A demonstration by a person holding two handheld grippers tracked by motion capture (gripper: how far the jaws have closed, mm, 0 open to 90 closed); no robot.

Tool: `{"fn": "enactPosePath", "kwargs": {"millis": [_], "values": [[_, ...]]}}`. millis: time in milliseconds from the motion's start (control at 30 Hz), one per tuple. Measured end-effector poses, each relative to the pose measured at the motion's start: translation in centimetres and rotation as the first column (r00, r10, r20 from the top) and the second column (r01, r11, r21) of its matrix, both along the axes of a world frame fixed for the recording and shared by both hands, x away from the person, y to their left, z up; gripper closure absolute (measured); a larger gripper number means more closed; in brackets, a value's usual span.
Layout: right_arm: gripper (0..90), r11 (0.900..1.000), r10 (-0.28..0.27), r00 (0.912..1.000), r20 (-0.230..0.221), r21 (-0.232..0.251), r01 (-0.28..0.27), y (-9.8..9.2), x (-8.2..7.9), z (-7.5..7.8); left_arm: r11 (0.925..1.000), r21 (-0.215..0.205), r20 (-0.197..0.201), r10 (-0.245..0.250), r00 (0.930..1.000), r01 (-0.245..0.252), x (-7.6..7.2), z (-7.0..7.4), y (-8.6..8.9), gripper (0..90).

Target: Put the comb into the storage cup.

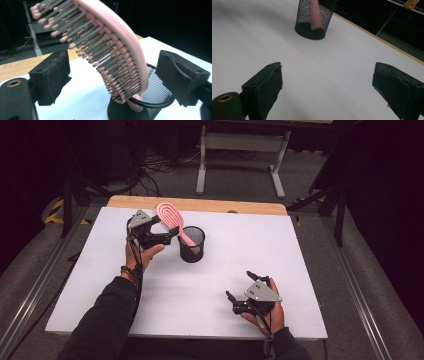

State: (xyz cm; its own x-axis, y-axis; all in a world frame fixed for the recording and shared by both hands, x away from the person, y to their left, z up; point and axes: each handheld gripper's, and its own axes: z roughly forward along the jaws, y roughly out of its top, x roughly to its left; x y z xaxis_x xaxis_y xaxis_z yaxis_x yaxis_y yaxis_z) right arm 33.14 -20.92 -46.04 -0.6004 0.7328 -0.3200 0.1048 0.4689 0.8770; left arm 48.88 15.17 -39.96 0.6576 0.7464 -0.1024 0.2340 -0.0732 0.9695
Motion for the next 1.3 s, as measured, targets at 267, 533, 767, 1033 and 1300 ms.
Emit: {"fn": "enactPosePath", "kwargs": {"millis": [267, 533, 767, 1033, 1300], "values": [[9.9, 1.000, 0.000, 1.0000, 0.001, 0.000, 0.000, 0.0, 0.0, 0.0, 0.9994, 0.033, 0.013, -0.005, 0.9999, 0.004, -0.1, 0.5, 0.0, 6.5], [9.9, 1.000, 0.001, 1.0000, 0.003, 0.003, -0.001, 0.0, -0.1, 0.1, 0.9989, 0.046, 0.031, -0.015, 0.9994, 0.013, -0.3, 0.9, 0.3, 3.5], [9.9, 1.000, 0.000, 1.0000, 0.006, 0.002, 0.000, 0.0, -0.1, 0.1, 0.9982, 0.058, 0.037, -0.020, 0.9991, 0.017, -0.4, 1.1, 0.6, 3.5], [10.0, 1.000, 0.000, 1.0000, 0.009, 0.001, 0.000, 0.0, -0.1, 0.1, 0.9956, 0.089, 0.046, -0.032, 0.9984, 0.028, -0.7, 1.2, 0.9, 4.5], [10.0, 1.000, 0.001, 0.9999, 0.011, 0.002, -0.001, 0.0, -0.1, 0.1, 0.9892, 0.140, 0.051, -0.049, 0.9975, 0.041, -1.0, 0.9, 1.4, 5.0]]}}
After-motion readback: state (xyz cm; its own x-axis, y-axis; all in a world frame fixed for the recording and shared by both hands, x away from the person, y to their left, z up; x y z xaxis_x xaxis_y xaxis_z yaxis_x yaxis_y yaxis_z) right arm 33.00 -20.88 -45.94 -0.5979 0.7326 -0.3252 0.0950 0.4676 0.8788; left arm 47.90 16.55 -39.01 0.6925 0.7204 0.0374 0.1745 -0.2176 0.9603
